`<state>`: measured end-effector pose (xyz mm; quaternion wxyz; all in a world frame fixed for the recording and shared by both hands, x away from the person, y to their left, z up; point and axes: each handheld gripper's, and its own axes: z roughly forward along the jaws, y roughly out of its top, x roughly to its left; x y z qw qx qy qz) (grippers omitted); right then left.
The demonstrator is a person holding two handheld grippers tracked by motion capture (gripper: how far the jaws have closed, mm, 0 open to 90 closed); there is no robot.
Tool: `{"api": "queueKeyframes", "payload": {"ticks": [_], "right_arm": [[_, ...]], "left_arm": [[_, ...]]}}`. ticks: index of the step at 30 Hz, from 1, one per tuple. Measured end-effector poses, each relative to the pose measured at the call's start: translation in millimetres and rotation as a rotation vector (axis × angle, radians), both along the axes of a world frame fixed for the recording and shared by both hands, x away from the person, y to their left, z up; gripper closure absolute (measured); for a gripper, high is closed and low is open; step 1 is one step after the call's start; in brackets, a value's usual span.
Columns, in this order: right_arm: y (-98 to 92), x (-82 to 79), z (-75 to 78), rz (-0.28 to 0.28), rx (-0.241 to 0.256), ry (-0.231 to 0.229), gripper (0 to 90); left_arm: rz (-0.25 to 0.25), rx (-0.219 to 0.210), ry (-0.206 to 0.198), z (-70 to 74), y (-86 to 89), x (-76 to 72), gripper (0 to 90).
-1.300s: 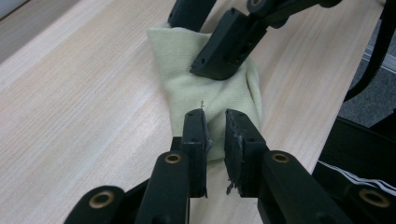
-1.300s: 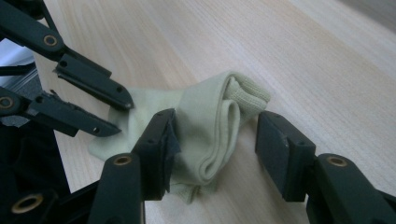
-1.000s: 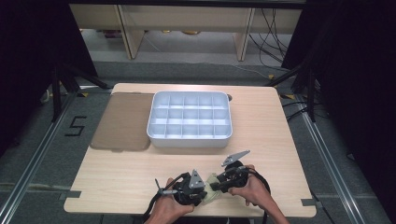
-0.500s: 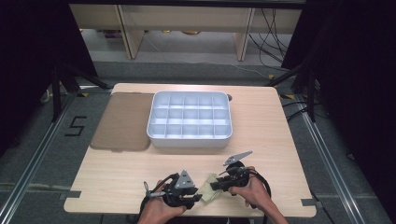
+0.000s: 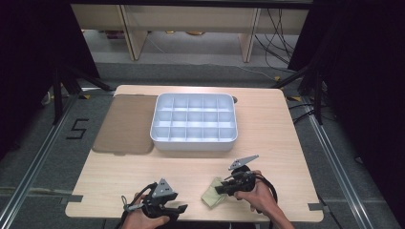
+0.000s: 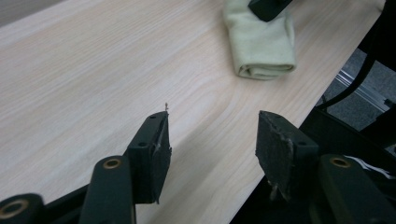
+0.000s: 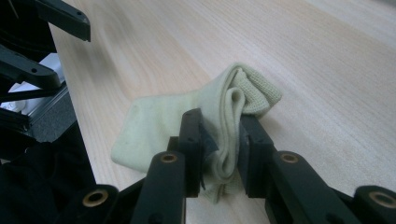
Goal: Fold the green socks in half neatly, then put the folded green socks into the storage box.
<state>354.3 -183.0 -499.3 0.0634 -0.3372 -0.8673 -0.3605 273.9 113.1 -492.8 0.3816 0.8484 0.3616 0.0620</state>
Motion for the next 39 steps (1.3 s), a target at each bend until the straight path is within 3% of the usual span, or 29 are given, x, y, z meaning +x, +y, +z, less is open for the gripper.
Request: {"api": "queueKeyframes", "payload": {"ticks": [9,11,13,19,20,23,24,25,28,29,31,32,33,34,36,38,39], "right_arm": [[-1.6,-2.8,9.4,0.003,0.021,-0.033,74.7],[-2.3,-3.3,12.1,-0.003,0.015,-0.047,74.7],[-2.2,-3.9,14.6,0.003,0.012,-0.061,74.6],[-1.3,-4.1,19.8,0.007,0.0,-0.089,74.6],[-1.4,-4.1,20.9,0.008,-0.002,-0.093,74.6],[-2.1,-3.0,24.2,0.011,-0.005,-0.12,74.6],[-2.3,-3.2,26.2,0.008,-0.007,-0.113,74.6],[-2.1,-3.1,27.0,0.008,-0.004,-0.114,74.6],[-3.4,0.1,28.9,0.018,-0.017,-0.161,74.6],[-3.7,0.7,29.6,0.028,-0.019,-0.159,74.6],[-4.2,2.2,30.5,0.015,-0.021,-0.166,74.6],[-4.0,1.1,32.6,0.005,-0.021,-0.135,74.6],[-4.6,2.6,33.1,0.002,-0.028,-0.148,74.5],[-5.0,4.2,33.9,0.006,-0.031,-0.155,74.6],[-5.7,6.8,34.9,0.008,-0.037,-0.166,74.6],[-6.4,8.0,37.0,0.002,-0.039,-0.166,74.6],[-6.8,9.2,37.6,0.001,-0.042,-0.178,74.6]], "left_arm": [[0.039,0.01,0.001,-3.6,11.9,-4.4,36.8],[0.037,0.01,0.002,-4.1,15.4,-4.3,35.2],[0.066,0.009,0.013,-5.8,16.8,-5.6,34.3],[0.077,0.047,0.003,-6.8,23.8,-6.4,28.0],[0.086,0.041,0.016,-6.7,24.3,-7.2,28.0],[0.091,0.051,-0.011,-6.8,26.2,-6.5,26.9],[0.098,0.047,0.004,-7.2,26.1,-7.0,25.9],[0.104,0.062,-0.007,-7.5,26.4,-6.7,24.8],[0.098,0.061,-0.018,-8.0,27.2,-5.6,23.5],[0.103,0.052,-0.006,-8.4,27.2,-5.7,23.2],[0.12,0.051,-0.02,-9.8,28.2,-4.7,22.7],[0.114,0.057,-0.011,-8.7,29.4,-5.4,22.2],[0.128,0.052,-0.019,-9.5,29.4,-4.8,22.0],[0.13,0.043,-0.018,-10.2,29.7,-4.9,22.0],[0.102,0.066,-0.023,-9.5,31.8,-4.2,21.8],[0.123,0.058,-0.018,-11.9,29.3,-5.0,21.7],[0.099,0.07,-0.015,-11.8,30.0,-4.2,21.7]]}}
